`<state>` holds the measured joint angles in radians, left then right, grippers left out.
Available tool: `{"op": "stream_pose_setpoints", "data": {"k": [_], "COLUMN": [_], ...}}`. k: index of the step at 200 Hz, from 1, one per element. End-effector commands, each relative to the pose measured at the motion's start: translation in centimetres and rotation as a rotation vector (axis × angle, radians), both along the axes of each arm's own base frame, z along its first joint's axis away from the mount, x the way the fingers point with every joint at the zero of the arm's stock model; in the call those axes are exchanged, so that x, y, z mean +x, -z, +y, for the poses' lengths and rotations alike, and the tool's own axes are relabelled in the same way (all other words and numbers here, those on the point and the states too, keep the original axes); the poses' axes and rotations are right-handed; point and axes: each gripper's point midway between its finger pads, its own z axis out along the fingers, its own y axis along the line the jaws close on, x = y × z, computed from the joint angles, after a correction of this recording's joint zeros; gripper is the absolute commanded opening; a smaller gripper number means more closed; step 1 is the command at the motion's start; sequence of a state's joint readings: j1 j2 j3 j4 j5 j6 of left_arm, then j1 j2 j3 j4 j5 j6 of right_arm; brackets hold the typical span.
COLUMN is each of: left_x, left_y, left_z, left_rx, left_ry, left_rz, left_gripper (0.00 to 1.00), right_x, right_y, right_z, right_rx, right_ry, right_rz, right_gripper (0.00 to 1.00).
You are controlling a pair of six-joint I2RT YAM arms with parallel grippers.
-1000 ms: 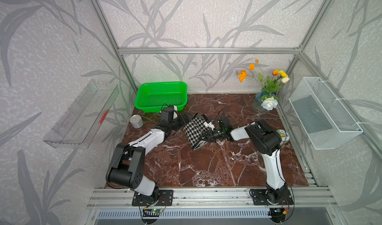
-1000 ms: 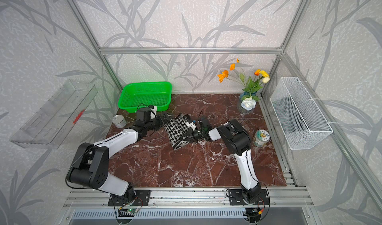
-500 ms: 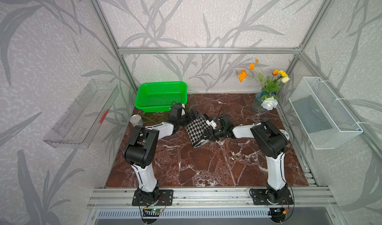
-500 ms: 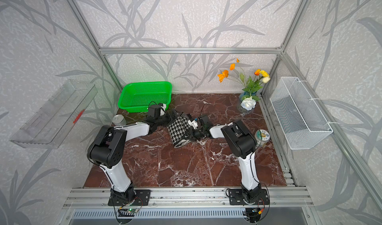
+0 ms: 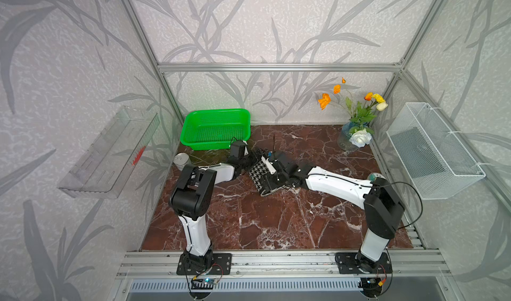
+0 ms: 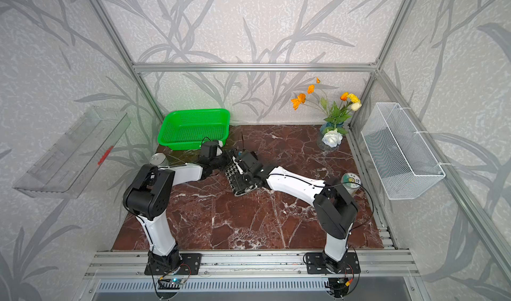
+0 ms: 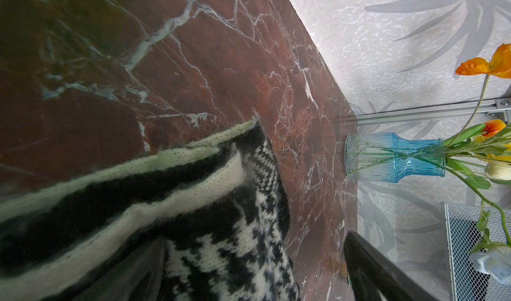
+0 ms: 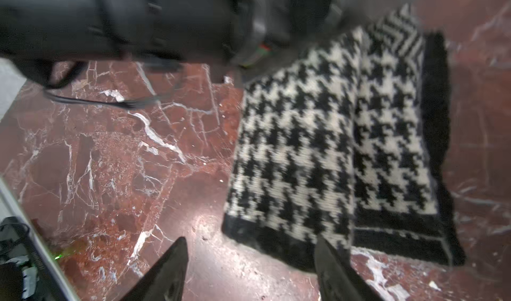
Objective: Roll up the scarf and place it into the basket
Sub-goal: Roll the scarf at the center of the board.
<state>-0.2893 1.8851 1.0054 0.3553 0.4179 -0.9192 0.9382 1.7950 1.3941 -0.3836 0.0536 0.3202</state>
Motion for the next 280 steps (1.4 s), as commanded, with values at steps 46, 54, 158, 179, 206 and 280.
{"op": "stream_pose_setpoints", "data": {"k": [46,54,158,179,206,280], "left_x": [-1.8,-1.8,-1.8,-1.9,-2.0,-2.0], "left_y": [3.6,3.4,2.8,2.9,3.0,2.5], "left_z": [-0.1,-0.2,-0.6,-0.7,-0.8,-0.5], "left_rx": [0.033,0.032,-0.004,-0.014,-0.018,-0.025], "left_ry": [0.005,0.006,0.016,0.016,0.023,0.012], "left_rz": [0.126,0.126,0.121,0.123,0.126,0.117], "left_gripper": [0.99,0.99,0.99,1.0,0.99,1.0], "right_x": [0.9,1.1,1.9,2.0,2.1,2.5], "right_y": [2.7,3.2,8.4,9.9,11.5,13.7], "right_z": [-0.6,-0.6,-1.1,-1.3,-1.8,-4.6], "right_rx": [-0.463,-0.492,-0.649,-0.664,-0.695,-0.666], "right_ry": [0.036,0.042,0.109,0.112,0.129,0.194], "right_rz": [-0.223,-0.229,-0.217,-0.18,-0.145,-0.053], "right_gripper": [0.84,0.84,0.94,0.94,0.94,0.45]}}
